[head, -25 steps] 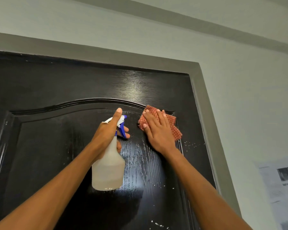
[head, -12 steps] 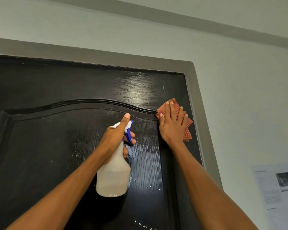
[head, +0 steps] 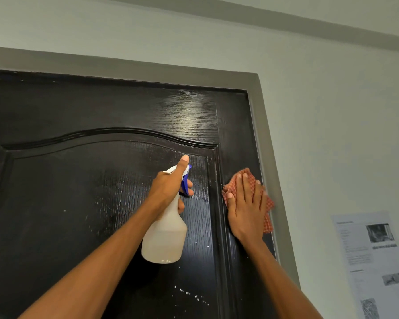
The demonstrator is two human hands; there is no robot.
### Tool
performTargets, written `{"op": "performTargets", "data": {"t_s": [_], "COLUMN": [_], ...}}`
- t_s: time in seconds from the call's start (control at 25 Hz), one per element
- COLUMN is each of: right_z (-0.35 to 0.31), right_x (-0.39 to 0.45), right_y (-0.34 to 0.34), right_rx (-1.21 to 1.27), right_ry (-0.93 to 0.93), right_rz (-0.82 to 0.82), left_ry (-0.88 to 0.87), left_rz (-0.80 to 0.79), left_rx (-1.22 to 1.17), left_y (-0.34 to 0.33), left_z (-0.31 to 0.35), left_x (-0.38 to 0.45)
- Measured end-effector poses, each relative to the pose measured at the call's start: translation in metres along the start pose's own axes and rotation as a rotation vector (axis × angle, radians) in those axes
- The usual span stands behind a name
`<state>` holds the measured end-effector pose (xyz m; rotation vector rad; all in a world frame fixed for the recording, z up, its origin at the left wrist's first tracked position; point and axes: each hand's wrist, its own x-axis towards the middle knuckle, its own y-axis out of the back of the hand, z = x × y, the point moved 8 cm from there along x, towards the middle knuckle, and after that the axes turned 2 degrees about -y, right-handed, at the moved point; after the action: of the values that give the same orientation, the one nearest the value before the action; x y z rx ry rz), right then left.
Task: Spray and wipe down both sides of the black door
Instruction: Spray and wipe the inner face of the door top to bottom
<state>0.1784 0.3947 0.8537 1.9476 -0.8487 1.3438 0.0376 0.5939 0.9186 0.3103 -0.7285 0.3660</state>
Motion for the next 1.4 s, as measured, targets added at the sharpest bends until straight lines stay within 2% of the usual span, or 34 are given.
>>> {"op": "performTargets", "data": {"t_s": [0.12, 0.44, 0.6, 0.68, 0.88, 1.2, 1.4], "right_z": [0.022, 0.023, -0.011, -0.027, -0.045, -0.072, -0.06], "right_x": [-0.016, -0.021, -0.018, -0.013, 0.014, 0.107, 0.077], "right_y": [-0.004, -0.009, -0.004, -0.002, -0.005, 0.007, 0.0], "right_rx": [0.021, -0.034, -0.064, -0.068, -0.063, -0.074, -0.06], "right_ry": [-0.122, -0.049, 0.245, 0.318, 0.25, 0.344, 0.322], "right_rz": [-0.015, 0.031, 0.028, 0.038, 0.052, 0.009, 0.055], "left_ry": [0.0, 0.019, -0.024, -0.027, -0.042, -0.058, -0.038], "left_rz": [0.002, 0.093, 0.11, 0.12, 0.117, 0.095, 0.111], "left_rx": [-0.008, -0.068, -0.075, -0.067, -0.014, 0.04, 0.029], "left_y": [-0.016, -0.042, -0.038, -0.034, -0.025, -0.003, 0.004], "left_z": [0.003, 0.029, 0.034, 0.034, 0.034, 0.018, 0.004], "left_x": [0.006, 0.03, 0.034, 0.035, 0.035, 0.029, 0.024]}}
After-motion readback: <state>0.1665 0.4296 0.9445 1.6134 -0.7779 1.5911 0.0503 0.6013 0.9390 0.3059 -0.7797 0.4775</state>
